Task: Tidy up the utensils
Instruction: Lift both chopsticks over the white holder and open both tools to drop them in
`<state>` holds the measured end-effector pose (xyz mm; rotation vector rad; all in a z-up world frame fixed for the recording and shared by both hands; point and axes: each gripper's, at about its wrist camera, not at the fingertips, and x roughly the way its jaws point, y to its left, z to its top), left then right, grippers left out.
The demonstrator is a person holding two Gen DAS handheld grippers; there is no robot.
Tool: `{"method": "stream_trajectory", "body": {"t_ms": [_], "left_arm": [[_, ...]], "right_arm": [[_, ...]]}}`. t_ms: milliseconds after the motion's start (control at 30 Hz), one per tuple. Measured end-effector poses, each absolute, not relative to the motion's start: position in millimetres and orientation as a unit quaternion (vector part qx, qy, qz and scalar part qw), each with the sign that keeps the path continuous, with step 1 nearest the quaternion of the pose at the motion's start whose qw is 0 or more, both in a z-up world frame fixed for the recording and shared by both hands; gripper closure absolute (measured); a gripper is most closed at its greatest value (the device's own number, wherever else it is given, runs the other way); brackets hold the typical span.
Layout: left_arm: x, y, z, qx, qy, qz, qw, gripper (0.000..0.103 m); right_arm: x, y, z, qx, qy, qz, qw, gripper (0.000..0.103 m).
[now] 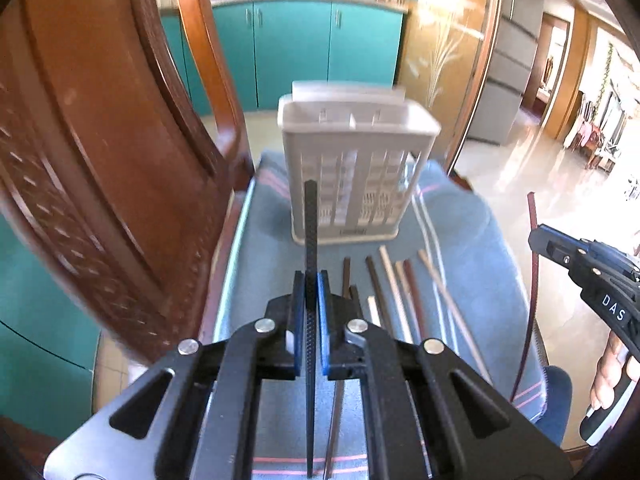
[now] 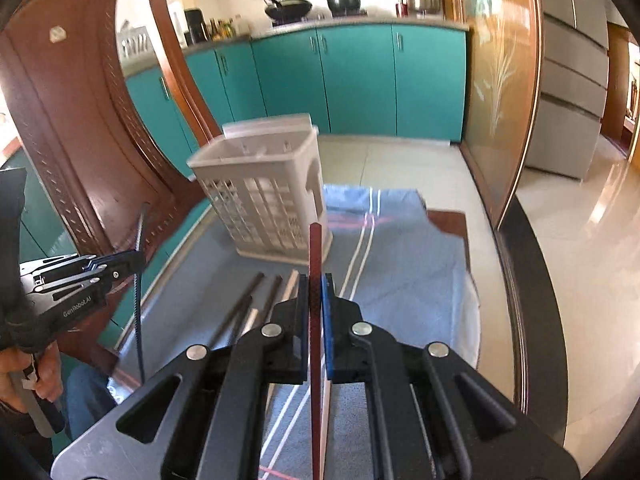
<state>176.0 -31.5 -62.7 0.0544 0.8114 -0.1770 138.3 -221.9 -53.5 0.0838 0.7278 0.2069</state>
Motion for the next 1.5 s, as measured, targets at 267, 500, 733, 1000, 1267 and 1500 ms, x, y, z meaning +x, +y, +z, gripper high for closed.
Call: {"method": "stream_trajectory", "body": {"t_ms": [267, 500, 733, 1000, 1267, 1500], "left_arm": [[151.8, -30.9, -21.8, 0.023, 0.343, -0.097, 0.934, 0.096], [142.7, -19.6, 18.6, 0.007, 0.309, -0.118, 0.944, 0.096], [158.8, -12.9, 71.0, -0.010, 0.257, -0.119, 0.959, 0.096], [207.5, -7.6, 117.4, -0.061, 0.192, -0.076, 0.976, 0.096], [268.5, -26.1, 48.9, -0.057, 0.228, -0.045, 0.971, 0.096], [263.4, -21.2, 8.3, -0.060, 0.266, -0.050, 0.961, 0.096]], "right_arm": [[114.0, -222.9, -14.3, 0.034, 0.308, 0.107, 0.945, 0.096], [105.3, -224.5, 22.9, 0.036, 0.267, 0.120, 0.956, 0.096], [121.3, -221.3, 76.1, 0.041, 0.216, 0.138, 0.966, 0.096], [163.0, -217.7, 137.5, 0.086, 0.139, 0.128, 0.978, 0.096], [216.7, -196.1, 113.4, 0.062, 0.096, 0.074, 0.991, 0.096], [229.8, -196.5, 37.4, 0.060, 0.166, 0.079, 0.981, 0.096]]}}
